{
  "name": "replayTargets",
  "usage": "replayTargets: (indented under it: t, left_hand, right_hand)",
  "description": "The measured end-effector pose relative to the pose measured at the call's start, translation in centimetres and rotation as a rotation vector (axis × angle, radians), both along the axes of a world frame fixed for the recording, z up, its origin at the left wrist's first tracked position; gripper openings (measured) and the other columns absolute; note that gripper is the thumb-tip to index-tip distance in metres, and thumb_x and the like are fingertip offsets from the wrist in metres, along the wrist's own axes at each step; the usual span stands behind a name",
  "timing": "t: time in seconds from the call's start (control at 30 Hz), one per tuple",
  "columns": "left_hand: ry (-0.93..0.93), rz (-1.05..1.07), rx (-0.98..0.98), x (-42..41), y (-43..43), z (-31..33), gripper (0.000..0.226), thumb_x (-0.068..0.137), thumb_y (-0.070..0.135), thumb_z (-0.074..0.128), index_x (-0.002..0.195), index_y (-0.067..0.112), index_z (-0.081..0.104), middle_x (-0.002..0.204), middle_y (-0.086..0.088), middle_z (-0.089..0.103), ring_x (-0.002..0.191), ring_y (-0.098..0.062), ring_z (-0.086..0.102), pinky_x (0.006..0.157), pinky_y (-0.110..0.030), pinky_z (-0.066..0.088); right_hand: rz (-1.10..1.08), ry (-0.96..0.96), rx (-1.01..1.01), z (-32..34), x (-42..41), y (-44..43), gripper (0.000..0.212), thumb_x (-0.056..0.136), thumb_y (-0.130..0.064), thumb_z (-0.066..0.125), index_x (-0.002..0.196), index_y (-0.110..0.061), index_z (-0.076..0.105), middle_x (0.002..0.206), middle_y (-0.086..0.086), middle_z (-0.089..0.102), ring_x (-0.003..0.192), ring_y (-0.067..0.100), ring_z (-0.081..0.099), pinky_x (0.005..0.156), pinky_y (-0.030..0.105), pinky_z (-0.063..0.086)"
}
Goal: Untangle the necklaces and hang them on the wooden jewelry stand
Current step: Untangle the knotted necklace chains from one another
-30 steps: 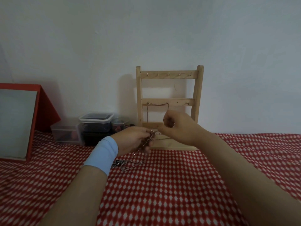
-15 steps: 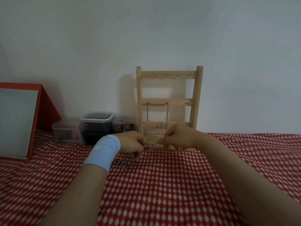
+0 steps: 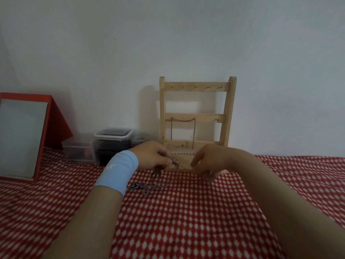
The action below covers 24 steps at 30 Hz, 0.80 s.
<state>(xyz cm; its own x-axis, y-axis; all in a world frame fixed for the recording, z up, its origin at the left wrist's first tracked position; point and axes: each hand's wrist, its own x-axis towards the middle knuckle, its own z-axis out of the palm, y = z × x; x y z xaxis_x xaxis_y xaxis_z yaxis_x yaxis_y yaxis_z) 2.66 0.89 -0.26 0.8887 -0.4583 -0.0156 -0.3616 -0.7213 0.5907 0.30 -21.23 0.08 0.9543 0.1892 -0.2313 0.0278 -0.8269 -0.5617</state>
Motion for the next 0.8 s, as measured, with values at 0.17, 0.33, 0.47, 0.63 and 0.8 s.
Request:
replayTargets:
  t: [0.17,0.33,0.47,0.63,0.8]
  left_hand:
    - [-0.077,-0.044,-0.085,-0.2,0.0,0.7,0.018,0.090,0.020,0.068,0.104,0.029,0.075,0.095,0.019,0.071,0.090,0.004,0.064,0.085,-0.013,0.046]
    - [-0.101,-0.034,-0.276,-0.2,-0.5,0.9,0.016,0.085,0.011,0.072,0.093,0.025,0.073,0.088,0.006,0.075,0.081,-0.003,0.071,0.079,-0.017,0.053]
    - [-0.095,-0.016,-0.306,-0.3,-0.5,1.1,0.011,0.086,0.012,0.072,0.093,0.020,0.072,0.084,0.006,0.076,0.079,-0.001,0.071,0.081,-0.019,0.053]
    - [-0.133,-0.046,-0.231,-0.2,-0.5,1.0,0.008,0.083,0.020,0.074,0.090,0.024,0.073,0.085,0.006,0.076,0.087,-0.007,0.071,0.090,-0.030,0.053]
    - [-0.262,-0.054,-0.301,-0.4,-0.5,1.3,0.011,0.084,0.011,0.074,0.087,0.021,0.072,0.084,0.006,0.072,0.081,-0.005,0.067,0.076,-0.019,0.053]
  right_hand:
    - [0.108,-0.290,-0.229,0.8,-0.1,0.5,0.018,0.094,-0.022,0.070,0.109,-0.021,0.080,0.109,-0.007,0.077,0.098,0.006,0.067,0.097,0.028,0.052]
    - [0.101,-0.347,0.227,-0.3,0.6,1.7,0.025,0.096,-0.032,0.066,0.119,-0.027,0.074,0.111,-0.008,0.076,0.103,0.008,0.069,0.097,0.033,0.055]
    - [0.092,-0.306,0.404,-0.5,0.4,1.5,0.012,0.093,-0.033,0.073,0.093,-0.024,0.080,0.084,-0.005,0.077,0.082,0.012,0.072,0.082,0.027,0.061]
    - [0.084,-0.270,0.466,-0.4,0.3,0.8,0.013,0.096,-0.023,0.070,0.090,-0.017,0.080,0.079,-0.001,0.073,0.073,0.011,0.063,0.076,0.026,0.059]
    - [0.047,-0.158,0.475,-0.3,0.3,0.3,0.020,0.099,-0.025,0.065,0.090,-0.012,0.076,0.065,-0.010,0.070,0.059,0.006,0.059,0.073,0.030,0.055]
